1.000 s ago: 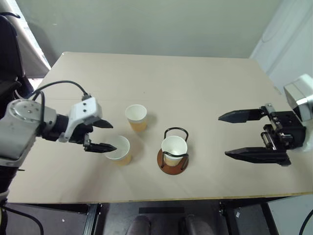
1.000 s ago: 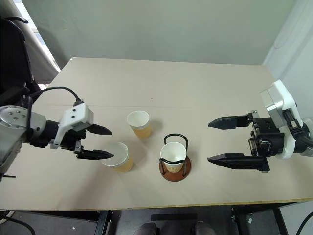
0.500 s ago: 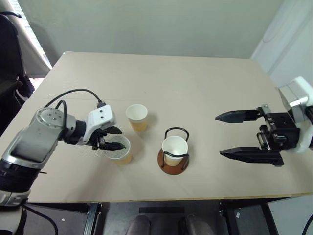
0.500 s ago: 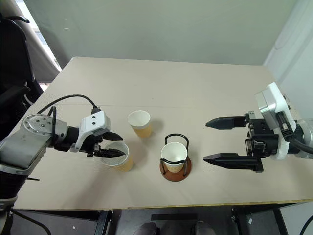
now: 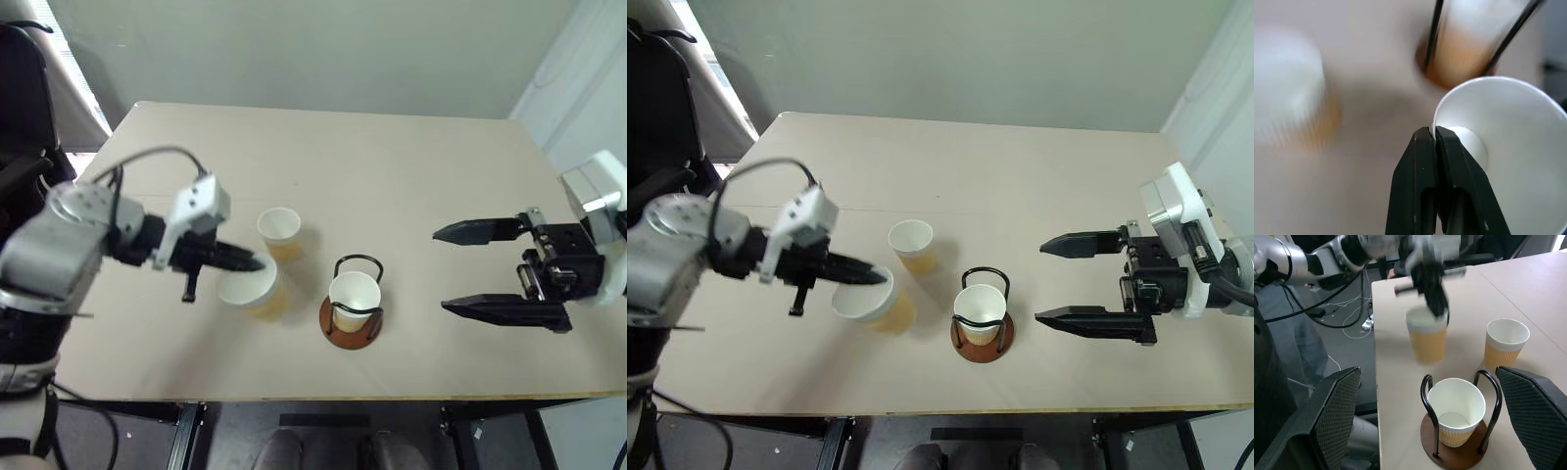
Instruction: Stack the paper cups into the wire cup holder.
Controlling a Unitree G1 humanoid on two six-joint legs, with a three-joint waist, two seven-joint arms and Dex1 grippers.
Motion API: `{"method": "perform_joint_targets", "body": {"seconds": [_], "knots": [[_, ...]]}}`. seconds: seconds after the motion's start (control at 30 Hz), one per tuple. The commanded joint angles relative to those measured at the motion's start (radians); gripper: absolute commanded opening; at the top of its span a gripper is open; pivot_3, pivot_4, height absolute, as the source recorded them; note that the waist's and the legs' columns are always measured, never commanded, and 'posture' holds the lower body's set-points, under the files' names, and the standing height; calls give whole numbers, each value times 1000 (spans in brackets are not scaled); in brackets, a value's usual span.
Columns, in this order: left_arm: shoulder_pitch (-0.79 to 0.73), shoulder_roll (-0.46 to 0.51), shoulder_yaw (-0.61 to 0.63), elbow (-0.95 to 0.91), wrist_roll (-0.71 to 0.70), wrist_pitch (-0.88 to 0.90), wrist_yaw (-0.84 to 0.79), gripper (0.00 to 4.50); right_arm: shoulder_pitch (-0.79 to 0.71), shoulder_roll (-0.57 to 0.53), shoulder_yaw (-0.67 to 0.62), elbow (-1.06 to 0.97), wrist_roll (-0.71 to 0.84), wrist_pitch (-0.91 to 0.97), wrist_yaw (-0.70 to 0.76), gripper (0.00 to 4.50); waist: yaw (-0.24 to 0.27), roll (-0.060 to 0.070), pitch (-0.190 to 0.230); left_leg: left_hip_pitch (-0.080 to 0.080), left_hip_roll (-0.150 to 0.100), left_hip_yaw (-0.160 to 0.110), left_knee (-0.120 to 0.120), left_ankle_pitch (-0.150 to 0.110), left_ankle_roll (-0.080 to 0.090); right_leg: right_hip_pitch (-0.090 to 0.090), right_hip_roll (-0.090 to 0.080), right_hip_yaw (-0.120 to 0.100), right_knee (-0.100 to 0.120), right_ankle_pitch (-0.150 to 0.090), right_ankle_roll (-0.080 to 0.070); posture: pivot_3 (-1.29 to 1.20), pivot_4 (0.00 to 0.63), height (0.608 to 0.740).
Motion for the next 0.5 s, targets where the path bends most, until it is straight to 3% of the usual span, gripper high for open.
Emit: {"method": "perform_joint_targets", "body": {"seconds": [0.03, 0.27, 0.5], "knots": [[-132, -42, 7, 64, -29, -32, -51, 59, -19, -28, -44, 16, 9, -26, 1, 4500, 0, 0, 0, 0, 0, 0, 0, 0, 0, 0, 0, 0, 0, 0, 0, 0, 150, 740], [-356, -199, -38, 196, -70, -99, -171, 59, -5, -60, -60, 24, 3, -39, 3, 4500, 1, 0, 0, 0, 0, 1, 1, -1, 1, 1, 0, 0, -2, 2, 3, 0, 150, 740], [-389, -223, -181, 231, -76, -233, -180, 59, 32, -63, -95, -4, 22, -36, -34, 4500, 1, 0, 0, -1, 0, 1, 1, -1, 1, 1, 0, 2, -4, 3, 6, 0, 150, 740]]}}
